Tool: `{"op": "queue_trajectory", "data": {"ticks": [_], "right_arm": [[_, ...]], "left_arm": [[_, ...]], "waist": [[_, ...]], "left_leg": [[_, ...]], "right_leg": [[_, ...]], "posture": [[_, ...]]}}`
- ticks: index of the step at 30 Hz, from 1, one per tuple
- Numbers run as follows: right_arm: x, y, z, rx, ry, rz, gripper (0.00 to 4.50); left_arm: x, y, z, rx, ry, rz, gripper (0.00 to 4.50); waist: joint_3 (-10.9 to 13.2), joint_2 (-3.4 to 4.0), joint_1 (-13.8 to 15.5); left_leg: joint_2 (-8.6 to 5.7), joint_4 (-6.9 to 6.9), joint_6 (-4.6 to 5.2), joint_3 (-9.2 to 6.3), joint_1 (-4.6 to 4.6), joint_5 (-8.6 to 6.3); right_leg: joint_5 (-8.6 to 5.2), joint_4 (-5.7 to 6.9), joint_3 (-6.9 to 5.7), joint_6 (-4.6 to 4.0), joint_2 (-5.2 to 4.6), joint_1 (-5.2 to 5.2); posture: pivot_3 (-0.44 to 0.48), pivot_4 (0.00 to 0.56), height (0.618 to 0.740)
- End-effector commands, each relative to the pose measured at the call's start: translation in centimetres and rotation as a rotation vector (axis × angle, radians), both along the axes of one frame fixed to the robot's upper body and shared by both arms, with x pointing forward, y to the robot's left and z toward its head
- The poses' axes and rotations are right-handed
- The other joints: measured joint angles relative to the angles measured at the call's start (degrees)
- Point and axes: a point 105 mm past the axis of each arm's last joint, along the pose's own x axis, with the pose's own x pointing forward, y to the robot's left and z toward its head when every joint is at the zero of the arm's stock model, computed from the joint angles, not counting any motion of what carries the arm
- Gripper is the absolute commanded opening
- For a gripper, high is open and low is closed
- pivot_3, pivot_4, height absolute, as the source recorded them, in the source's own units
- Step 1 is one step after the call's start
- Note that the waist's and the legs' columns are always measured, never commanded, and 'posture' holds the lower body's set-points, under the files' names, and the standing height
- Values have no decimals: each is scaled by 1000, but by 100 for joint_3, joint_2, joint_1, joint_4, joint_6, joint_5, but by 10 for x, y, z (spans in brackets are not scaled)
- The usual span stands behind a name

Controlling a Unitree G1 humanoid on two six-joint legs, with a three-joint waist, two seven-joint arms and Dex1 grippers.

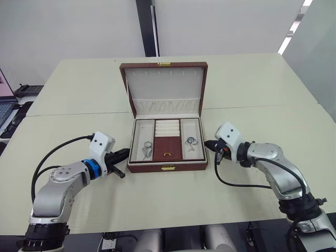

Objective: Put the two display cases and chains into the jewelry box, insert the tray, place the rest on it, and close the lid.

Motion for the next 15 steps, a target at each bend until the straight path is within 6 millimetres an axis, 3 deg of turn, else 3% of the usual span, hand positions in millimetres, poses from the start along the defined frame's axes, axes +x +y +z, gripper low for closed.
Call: {"op": "queue_trajectory", "data": {"ticks": [1, 9, 15], "right_arm": [[-21, 28, 6, 53, 18, 158, 14], [-22, 27, 6, 46, 9, 155, 14], [-10, 13, 7, 20, -46, 58, 14]], "left_arm": [[-11, -32, 8, -63, -7, -163, 0], [-13, -30, 5, -59, -2, -154, 0], [-10, -19, 5, -41, -19, -105, 0]], "waist": [[0, 0, 2], [-1, 0, 2], [-1, -1, 0]], "left_leg": [[0, 0, 0, 0, 0, 0], [0, 0, 0, 0, 2, 0], [0, 0, 0, 0, 3, 0]], "right_leg": [[0, 0, 0, 0, 0, 1], [0, -1, -1, 0, 0, 4], [0, -1, -1, 0, 0, 5]], "posture": [[0, 150, 740], [0, 150, 740], [0, 150, 740]]}}
